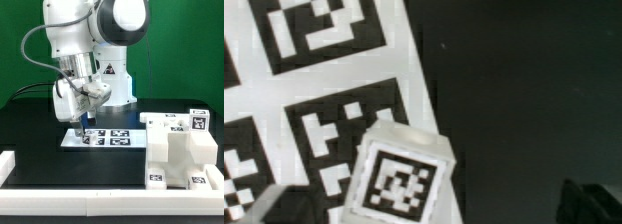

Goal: Assemble chair

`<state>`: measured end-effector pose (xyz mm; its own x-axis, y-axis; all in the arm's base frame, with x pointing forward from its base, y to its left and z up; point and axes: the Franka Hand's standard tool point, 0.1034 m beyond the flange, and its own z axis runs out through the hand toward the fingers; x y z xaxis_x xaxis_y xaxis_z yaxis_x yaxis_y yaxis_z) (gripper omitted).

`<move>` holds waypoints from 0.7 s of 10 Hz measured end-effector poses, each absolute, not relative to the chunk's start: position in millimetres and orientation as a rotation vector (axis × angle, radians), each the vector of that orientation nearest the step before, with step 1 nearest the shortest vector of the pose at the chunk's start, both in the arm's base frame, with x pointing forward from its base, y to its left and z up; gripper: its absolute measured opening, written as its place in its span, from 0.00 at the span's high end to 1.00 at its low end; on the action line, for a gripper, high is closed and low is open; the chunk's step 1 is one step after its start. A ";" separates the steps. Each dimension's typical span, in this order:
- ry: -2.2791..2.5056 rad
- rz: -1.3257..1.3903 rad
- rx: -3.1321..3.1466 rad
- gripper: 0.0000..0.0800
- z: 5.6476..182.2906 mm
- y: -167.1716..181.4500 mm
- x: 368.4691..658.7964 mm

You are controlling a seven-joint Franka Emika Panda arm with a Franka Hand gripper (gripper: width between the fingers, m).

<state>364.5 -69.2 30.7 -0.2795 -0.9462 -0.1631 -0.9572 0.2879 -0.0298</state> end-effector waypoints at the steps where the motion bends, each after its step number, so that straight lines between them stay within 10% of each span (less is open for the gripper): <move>1: 2.397 0.097 -1.796 0.19 30.8 -67.6 365.4; 7: 2.413 0.075 -1.819 0.19 25.9 -57.5 363.8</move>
Offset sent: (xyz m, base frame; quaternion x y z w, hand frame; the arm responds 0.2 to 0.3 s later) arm -0.0022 0.0159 -0.0219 0.0100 0.0159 0.0206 0.9996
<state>363.8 -57.5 25.9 -0.2712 -0.9545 -0.1243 -0.9603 0.2770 -0.0321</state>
